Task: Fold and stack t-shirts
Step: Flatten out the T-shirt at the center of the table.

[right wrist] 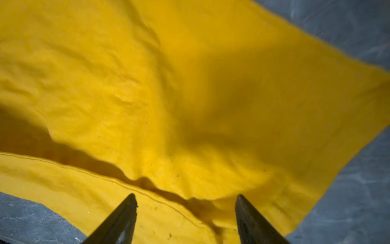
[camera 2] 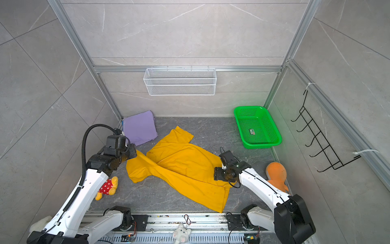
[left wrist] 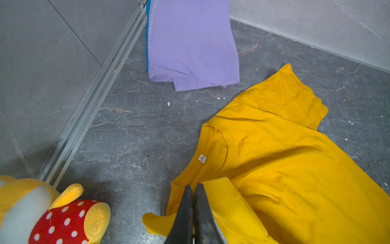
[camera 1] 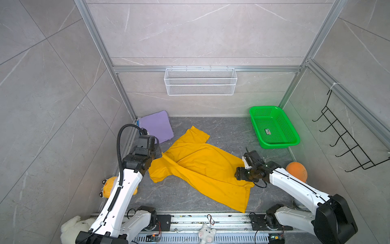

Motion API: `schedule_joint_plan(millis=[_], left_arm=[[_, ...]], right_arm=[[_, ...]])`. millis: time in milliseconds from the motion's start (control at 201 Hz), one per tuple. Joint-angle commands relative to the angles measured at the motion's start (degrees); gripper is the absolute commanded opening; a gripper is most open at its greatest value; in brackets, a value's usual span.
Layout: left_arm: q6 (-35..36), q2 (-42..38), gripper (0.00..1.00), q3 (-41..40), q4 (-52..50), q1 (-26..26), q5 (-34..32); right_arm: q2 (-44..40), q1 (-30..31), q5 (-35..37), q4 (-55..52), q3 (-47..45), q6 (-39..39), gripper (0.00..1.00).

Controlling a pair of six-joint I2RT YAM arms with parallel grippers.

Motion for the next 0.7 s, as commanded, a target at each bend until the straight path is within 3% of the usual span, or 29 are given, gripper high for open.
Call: schedule_joint_plan(millis=[0,139,428,692], left_arm=[[-0.42,-0.04,0.00,-0.56,3.03,0.30,-0.48],[-0.43,-0.97,0.00,-1.74,4.25,0.51,-0.23],[-0.87,-0.19,0.00,-2.06,5.44,1.33,1.71],[-1.15,-0.45,0.00,-2.41,5.97,2.01,2.59]], right_arm=[[-2.29,2.41,6.27,-4.54,-3.13,8.51,0.73],[-4.43,4.53,10.08,-7.25,-5.52,13.82,0.67],[-3.59,9.65,9.35,-5.32,-6.62,16.34,0.51],[-1.41,12.06,9.92,-3.92,-7.22,18.33,0.16]])
